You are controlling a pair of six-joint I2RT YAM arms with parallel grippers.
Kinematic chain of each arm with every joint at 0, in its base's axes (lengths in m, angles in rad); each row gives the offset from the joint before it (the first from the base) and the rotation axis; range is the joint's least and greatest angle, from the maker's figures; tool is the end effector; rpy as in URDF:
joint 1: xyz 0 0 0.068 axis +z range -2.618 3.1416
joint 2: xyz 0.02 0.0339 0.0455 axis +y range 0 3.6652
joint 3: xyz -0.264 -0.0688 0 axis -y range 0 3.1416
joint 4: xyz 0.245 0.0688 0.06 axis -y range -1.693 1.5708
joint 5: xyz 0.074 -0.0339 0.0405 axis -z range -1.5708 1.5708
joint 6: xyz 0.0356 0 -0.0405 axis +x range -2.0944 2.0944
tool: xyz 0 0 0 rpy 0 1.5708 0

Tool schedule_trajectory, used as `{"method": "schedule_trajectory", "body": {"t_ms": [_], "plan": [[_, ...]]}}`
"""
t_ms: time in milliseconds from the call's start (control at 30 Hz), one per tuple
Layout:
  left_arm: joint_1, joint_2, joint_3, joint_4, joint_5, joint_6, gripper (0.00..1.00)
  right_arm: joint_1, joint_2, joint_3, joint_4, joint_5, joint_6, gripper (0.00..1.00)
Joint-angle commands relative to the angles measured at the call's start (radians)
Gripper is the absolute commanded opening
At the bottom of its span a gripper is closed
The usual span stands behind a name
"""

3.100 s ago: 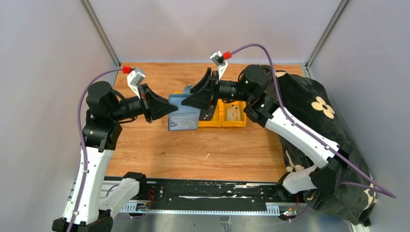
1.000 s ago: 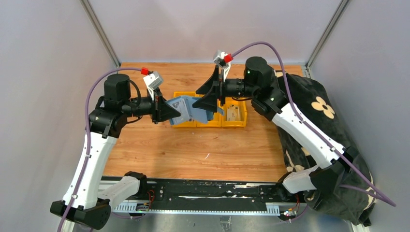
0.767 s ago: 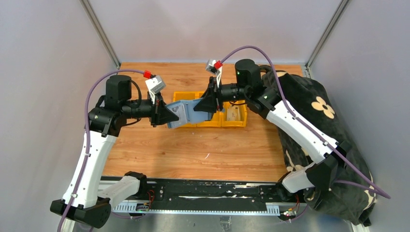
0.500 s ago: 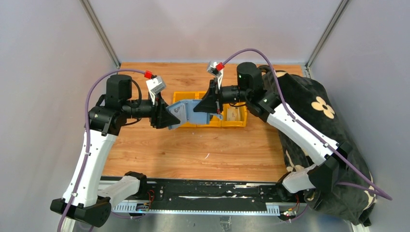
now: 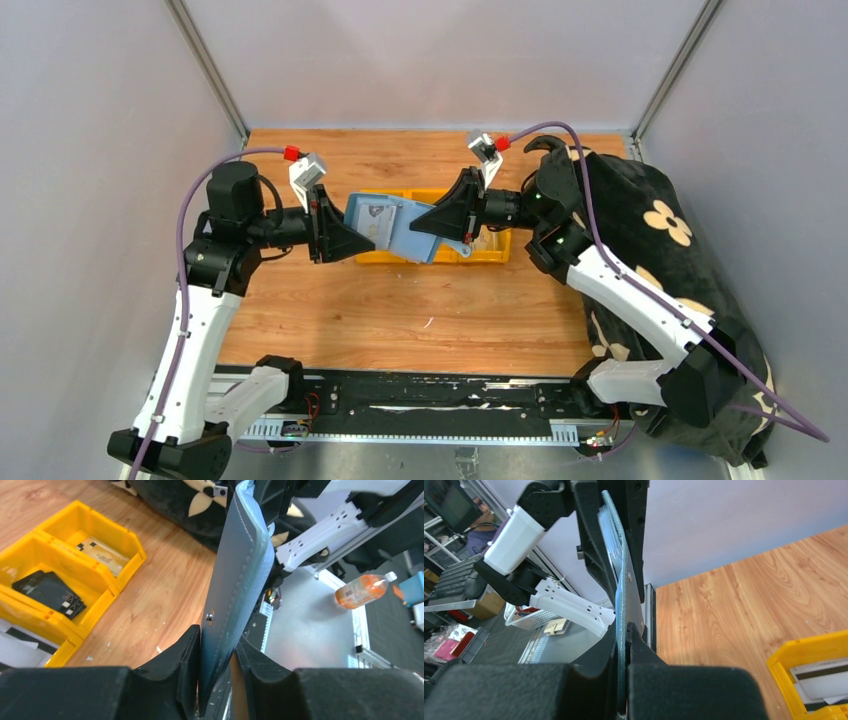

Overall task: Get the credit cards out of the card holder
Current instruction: Remove the credit card from the card holder.

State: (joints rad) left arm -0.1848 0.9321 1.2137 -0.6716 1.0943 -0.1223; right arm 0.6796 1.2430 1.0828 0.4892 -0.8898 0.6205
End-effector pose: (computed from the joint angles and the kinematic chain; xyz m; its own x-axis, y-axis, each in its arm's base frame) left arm 0.1562 -0.0614 0.4168 -0.4798 0.0328 -0.8768 0.8399 0.3061 -0.4481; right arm 0.1986 0.1960 0.4147 -0.3581 0.1812 -0.9159 -0.9333 -0.0956 0.3460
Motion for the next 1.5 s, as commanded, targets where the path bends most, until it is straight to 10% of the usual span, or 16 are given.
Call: {"method": "schedule_trajectory", "body": {"t_ms": [0,300,700,833,1033,1267,1467], "plan": [[0.020,-0.004,0.006,0.129,0.069,-0.134,0.28,-0.008,-0.036,-0.030,0.173,-0.016,0.086,0.00],[0.045,-0.007,-0.050,0.448,0.151,-0.489,0.39,-0.010,-0.030,-0.079,0.302,-0.047,0.167,0.00],[0.057,-0.010,-0.043,0.468,0.215,-0.510,0.27,-0.031,-0.015,-0.084,0.390,-0.065,0.251,0.00],[0.062,-0.009,-0.037,0.466,0.189,-0.506,0.06,-0.046,-0.004,-0.066,0.347,-0.066,0.252,0.25],[0.074,0.000,-0.017,0.343,0.136,-0.397,0.00,-0.111,-0.035,-0.038,0.229,-0.009,0.232,0.57],[0.082,0.010,0.027,0.176,-0.011,-0.240,0.00,-0.195,-0.176,0.013,-0.046,0.230,0.106,0.60],[0.082,0.007,0.011,0.178,-0.140,-0.233,0.00,-0.103,-0.140,0.046,-0.035,0.146,0.130,0.57]]}}
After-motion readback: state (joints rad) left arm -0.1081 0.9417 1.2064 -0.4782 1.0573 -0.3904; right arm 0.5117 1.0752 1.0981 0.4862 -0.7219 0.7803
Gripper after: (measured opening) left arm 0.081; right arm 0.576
